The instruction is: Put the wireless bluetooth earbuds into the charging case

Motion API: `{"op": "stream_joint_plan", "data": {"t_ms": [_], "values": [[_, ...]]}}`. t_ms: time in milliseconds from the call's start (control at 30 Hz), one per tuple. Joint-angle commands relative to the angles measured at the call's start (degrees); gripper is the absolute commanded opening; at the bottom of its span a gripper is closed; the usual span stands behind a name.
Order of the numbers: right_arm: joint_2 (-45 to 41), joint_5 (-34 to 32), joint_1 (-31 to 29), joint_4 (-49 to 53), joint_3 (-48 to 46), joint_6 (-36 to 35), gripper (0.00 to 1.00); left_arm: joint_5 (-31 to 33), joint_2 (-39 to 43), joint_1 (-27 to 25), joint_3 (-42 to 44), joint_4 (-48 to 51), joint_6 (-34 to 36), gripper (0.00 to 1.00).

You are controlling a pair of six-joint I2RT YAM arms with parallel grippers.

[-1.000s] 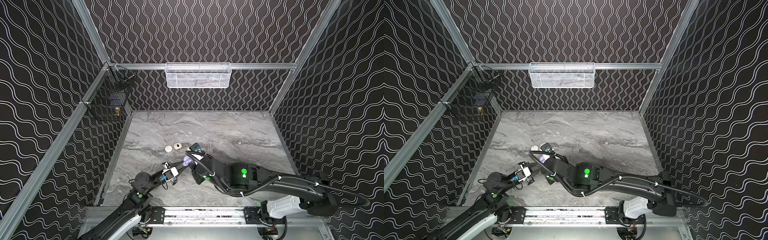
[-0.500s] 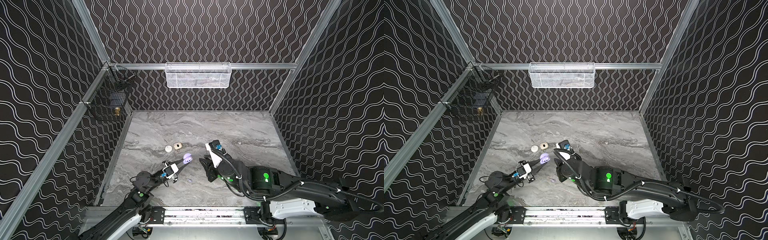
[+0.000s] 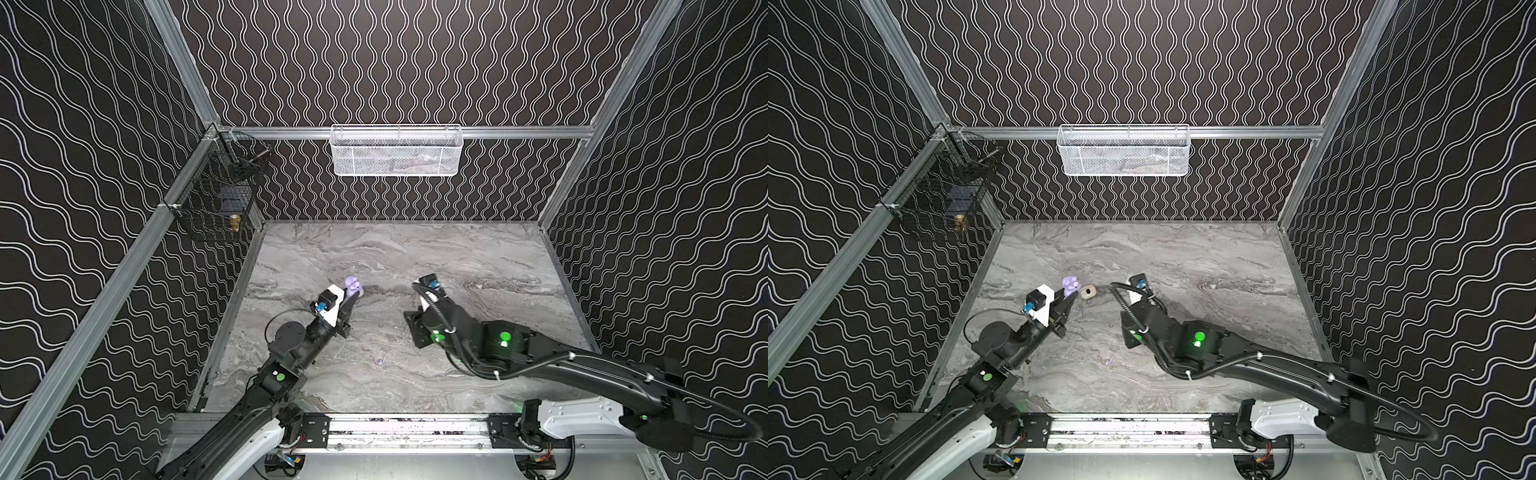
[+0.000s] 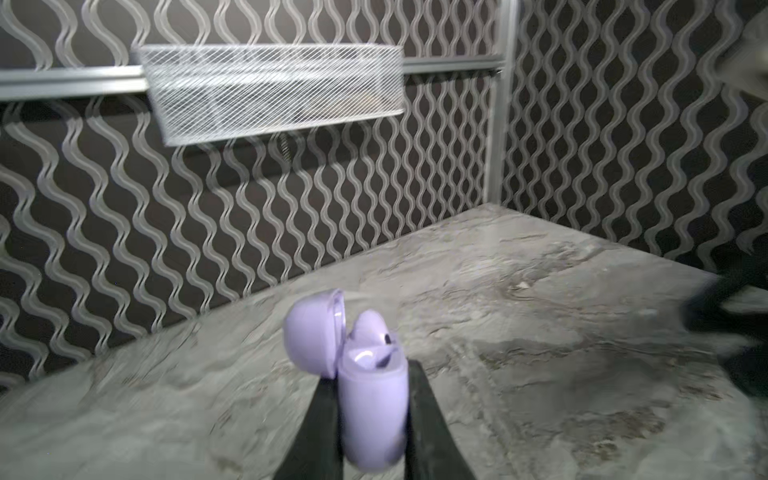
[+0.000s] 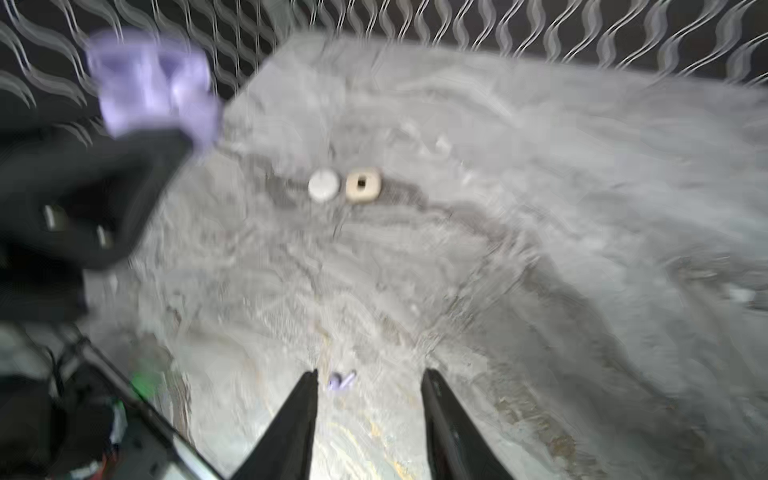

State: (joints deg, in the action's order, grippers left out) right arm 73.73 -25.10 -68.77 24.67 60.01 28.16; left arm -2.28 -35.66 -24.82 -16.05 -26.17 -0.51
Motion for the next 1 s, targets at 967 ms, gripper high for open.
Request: {"op": "stream_joint_plan", "data": {"t_ms": [967], "values": [[28.4, 25.0, 1.8, -31.4, -10.8, -5.8, 0.79, -13.3, 6.4, 16.9, 6.9, 2.2, -12.6, 0.00]]}}
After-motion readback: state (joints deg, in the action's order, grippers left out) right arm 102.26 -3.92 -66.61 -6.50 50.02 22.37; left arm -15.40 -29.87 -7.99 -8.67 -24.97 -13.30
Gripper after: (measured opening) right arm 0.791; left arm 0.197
